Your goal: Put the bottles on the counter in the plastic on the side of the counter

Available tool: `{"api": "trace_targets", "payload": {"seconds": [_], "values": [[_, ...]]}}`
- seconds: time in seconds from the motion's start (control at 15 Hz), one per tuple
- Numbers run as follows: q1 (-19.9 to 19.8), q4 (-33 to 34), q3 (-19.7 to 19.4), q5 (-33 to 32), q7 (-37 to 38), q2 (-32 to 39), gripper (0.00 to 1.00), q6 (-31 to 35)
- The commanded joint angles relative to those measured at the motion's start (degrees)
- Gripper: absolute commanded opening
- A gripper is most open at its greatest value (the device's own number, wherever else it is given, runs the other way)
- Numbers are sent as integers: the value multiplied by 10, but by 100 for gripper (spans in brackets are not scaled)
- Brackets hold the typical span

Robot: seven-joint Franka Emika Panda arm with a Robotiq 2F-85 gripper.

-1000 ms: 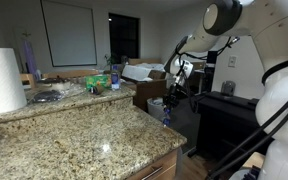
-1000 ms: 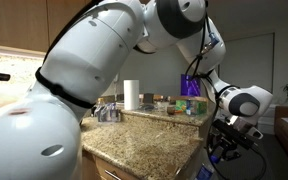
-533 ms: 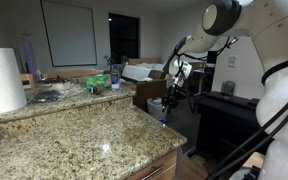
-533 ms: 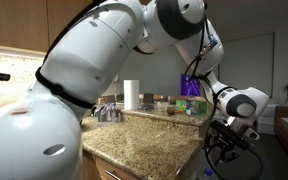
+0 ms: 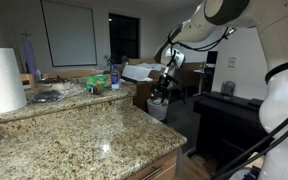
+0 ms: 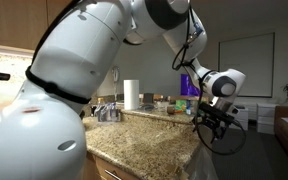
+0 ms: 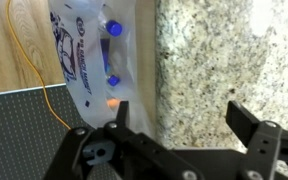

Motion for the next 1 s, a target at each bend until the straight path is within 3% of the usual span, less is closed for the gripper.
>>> {"api": "trace_targets", "payload": {"seconds": [0.0,0.27,0.6,0.93], "values": [[48,-52,3,-52,30,-105,100,8],[112,-97,19,-82,82,-201,100,1],[196,-183,51,-141,205,-311,100,3],[231,-257,82,-206,345,-400,100,-30]]}}
